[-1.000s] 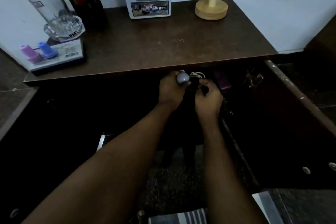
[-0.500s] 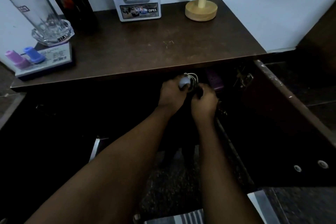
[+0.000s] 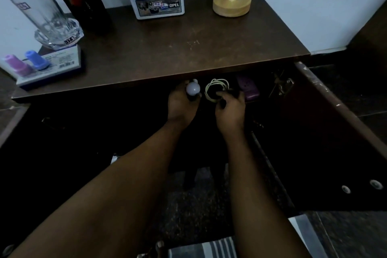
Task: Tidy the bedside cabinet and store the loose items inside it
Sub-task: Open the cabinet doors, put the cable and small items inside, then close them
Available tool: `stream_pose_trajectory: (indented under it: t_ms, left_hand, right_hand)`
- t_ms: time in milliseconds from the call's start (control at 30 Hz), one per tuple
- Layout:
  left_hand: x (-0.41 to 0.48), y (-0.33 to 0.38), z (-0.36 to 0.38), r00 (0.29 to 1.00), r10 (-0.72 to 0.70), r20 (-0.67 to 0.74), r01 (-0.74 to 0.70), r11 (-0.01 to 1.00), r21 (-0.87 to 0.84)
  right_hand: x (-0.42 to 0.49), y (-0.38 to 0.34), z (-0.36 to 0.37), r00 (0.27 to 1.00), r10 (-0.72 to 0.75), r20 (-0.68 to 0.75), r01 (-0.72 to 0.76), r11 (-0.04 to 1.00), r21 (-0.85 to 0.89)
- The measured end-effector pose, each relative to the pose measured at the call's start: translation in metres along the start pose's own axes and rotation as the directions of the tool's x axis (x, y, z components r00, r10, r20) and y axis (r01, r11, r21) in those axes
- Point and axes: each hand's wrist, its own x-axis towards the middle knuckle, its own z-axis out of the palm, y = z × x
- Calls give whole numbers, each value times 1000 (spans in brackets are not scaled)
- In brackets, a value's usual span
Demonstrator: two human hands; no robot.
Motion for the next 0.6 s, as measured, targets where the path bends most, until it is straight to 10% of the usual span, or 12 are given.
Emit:
stream_pose_trajectory:
  t_ms: [600]
  left_hand:
    - [-4, 4, -6, 1000, 5, 21, -4, 999, -46]
  right_hand:
    - [-12, -9, -3, 999, -45, -11, 46, 999, 22]
